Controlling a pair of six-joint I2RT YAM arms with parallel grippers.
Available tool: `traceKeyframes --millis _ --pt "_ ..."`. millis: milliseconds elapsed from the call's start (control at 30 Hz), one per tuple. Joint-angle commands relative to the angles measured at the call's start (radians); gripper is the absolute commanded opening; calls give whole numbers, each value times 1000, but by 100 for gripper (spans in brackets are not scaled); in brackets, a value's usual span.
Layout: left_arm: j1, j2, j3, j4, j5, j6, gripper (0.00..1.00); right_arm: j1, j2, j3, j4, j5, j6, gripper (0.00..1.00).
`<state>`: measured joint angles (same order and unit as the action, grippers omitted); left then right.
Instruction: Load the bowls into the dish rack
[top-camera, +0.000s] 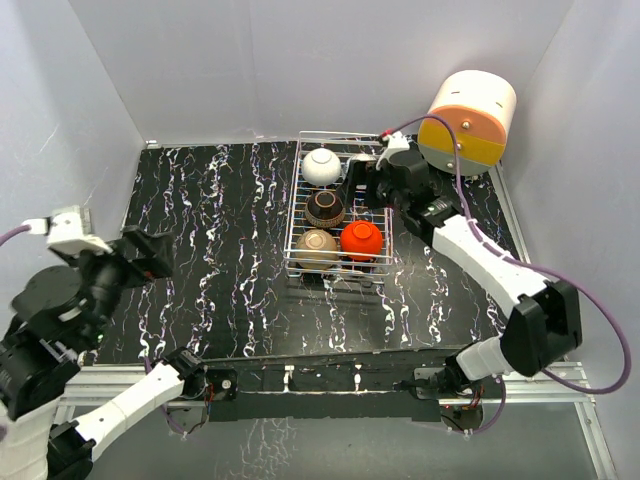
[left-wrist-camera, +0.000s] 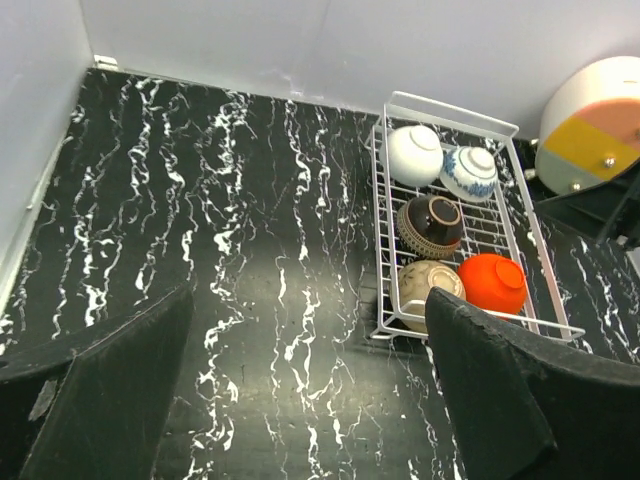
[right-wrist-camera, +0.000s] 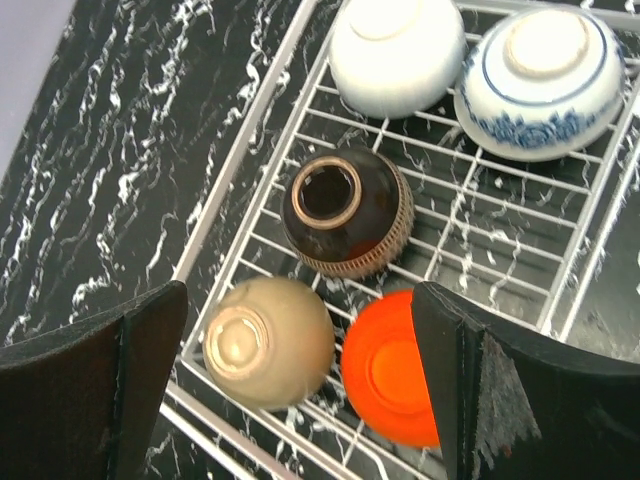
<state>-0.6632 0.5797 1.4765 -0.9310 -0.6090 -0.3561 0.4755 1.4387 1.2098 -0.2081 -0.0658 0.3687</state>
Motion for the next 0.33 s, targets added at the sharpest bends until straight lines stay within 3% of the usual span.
traceKeyframes --millis 0,300 --pt "-6 39 -91 79 69 -29 97 -4 -111 -52 -28 11 -41 99" --pt "-6 50 -222 165 123 -75 97 -3 -173 -102 -85 32 -59 99"
